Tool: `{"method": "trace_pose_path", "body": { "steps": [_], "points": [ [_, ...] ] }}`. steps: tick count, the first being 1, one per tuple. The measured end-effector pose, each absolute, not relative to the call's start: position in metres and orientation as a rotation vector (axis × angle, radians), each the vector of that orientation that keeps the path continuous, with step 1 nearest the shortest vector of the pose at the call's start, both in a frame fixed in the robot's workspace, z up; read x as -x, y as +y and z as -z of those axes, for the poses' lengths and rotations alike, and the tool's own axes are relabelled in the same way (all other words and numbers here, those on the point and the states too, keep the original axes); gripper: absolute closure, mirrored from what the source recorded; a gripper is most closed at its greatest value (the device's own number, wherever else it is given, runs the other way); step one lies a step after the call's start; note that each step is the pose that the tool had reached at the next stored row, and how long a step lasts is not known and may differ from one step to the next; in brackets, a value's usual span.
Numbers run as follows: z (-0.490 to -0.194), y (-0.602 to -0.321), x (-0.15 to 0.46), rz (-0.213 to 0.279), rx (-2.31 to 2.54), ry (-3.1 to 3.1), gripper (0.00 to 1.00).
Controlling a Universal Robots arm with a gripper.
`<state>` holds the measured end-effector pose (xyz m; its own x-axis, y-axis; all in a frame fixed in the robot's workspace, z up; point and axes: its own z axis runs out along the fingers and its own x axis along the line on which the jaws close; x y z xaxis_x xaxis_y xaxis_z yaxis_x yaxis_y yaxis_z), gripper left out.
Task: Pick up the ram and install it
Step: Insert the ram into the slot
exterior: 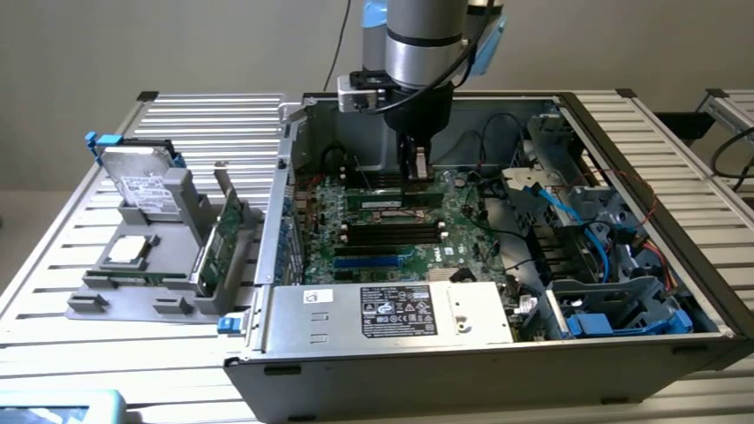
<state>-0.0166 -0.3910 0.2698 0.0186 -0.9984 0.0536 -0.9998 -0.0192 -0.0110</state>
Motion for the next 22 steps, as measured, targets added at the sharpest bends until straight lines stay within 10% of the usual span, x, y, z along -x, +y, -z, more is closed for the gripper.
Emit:
{"method": "trace_pose_path", "body": {
  "steps": [22],
  "points": [
    [-0.25,-0.396,0.016,-0.09,-2.21,-2.165,0.86]
  ]
}}
